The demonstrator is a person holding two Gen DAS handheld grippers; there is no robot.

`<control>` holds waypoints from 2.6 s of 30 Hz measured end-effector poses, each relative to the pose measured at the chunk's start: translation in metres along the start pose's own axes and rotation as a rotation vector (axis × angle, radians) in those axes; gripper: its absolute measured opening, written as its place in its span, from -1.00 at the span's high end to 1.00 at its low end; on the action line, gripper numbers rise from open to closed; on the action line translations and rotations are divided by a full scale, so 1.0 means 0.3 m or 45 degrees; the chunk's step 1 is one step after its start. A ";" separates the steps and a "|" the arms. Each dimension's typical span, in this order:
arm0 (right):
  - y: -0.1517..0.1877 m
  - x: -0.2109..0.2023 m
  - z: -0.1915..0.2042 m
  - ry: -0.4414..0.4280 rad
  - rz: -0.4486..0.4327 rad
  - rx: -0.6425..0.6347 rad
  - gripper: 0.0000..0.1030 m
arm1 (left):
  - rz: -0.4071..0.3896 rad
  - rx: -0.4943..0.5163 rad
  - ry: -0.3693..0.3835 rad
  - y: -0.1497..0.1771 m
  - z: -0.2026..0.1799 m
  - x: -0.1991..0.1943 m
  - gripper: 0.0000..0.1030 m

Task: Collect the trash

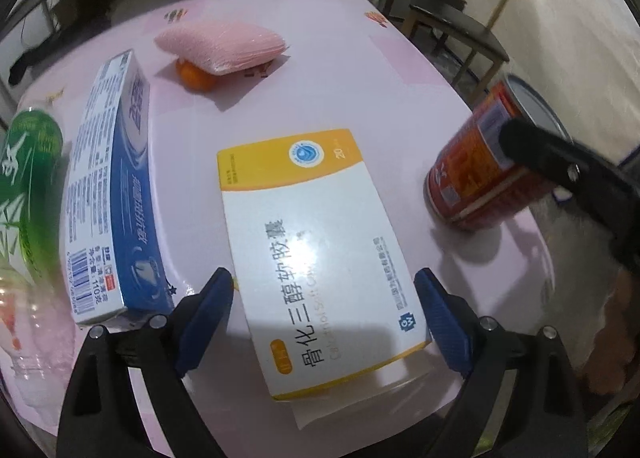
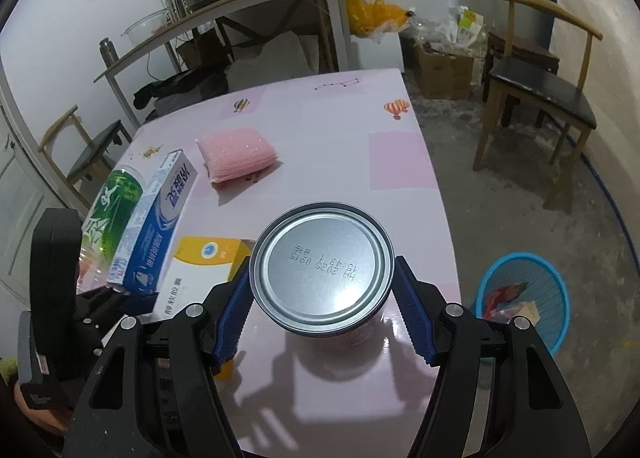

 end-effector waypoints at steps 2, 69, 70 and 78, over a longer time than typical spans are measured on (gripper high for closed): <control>0.001 0.000 0.000 -0.001 -0.002 -0.015 -0.24 | -0.013 0.037 -0.014 0.007 0.005 0.001 -0.74; 0.007 -0.044 0.003 0.043 -0.004 -0.015 -0.24 | -0.179 0.101 -0.081 0.068 0.058 -0.139 -0.41; 0.007 -0.046 0.004 0.043 -0.005 -0.016 -0.24 | -0.180 0.101 -0.081 0.069 0.058 -0.140 -0.41; 0.005 -0.051 0.010 0.043 -0.011 -0.021 -0.24 | -0.192 0.097 -0.085 0.070 0.063 -0.154 -0.41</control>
Point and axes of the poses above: each gripper's, at about its wrist camera, not at the fingertips, and x roughly the way its jaws point, z to its left, y to its underside, the point moved 4 cm from there along x, roughly the way its jaws point, and after that the axes turned 5 degrees about -x, right-handed, at the moved point
